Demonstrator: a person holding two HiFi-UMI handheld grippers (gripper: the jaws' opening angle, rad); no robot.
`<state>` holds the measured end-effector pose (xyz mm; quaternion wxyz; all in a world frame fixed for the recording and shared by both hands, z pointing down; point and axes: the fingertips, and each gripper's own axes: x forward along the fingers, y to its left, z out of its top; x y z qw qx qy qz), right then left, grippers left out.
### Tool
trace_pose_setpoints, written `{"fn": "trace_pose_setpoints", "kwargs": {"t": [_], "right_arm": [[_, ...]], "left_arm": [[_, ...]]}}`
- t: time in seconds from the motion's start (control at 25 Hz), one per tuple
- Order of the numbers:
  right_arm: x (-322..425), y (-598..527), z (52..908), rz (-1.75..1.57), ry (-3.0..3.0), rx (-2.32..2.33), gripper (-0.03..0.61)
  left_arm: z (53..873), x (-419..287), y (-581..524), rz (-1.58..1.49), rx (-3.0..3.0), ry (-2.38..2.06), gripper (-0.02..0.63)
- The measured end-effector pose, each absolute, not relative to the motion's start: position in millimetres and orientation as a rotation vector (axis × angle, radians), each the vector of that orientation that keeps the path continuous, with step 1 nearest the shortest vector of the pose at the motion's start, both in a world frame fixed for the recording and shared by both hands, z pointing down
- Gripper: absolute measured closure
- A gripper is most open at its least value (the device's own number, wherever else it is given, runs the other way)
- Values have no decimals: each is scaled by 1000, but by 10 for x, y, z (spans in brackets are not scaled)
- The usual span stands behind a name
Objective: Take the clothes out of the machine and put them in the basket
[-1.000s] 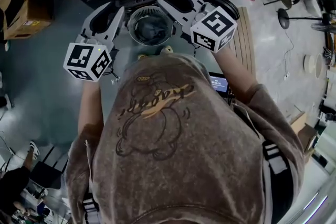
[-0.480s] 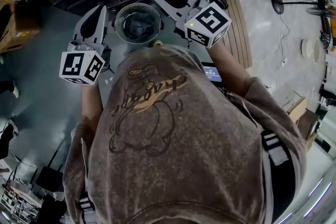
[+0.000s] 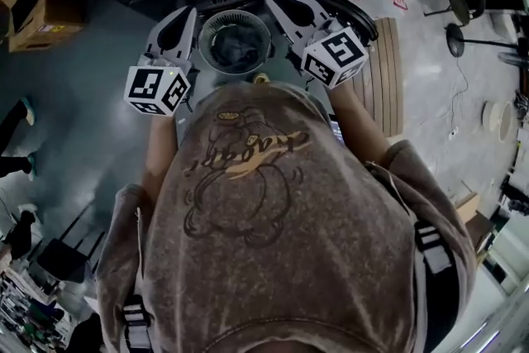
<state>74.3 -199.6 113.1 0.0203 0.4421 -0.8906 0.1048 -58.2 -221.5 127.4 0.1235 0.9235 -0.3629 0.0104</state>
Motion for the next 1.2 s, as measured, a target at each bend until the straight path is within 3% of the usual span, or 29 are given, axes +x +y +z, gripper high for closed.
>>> {"fn": "trace_pose_setpoints", "kwargs": {"t": [1.2], "right_arm": [[777,-2041,1188,339,-2744,1437,582]], "left_arm": [[1176,-835,-2223,6,2599,-1217,606]]}}
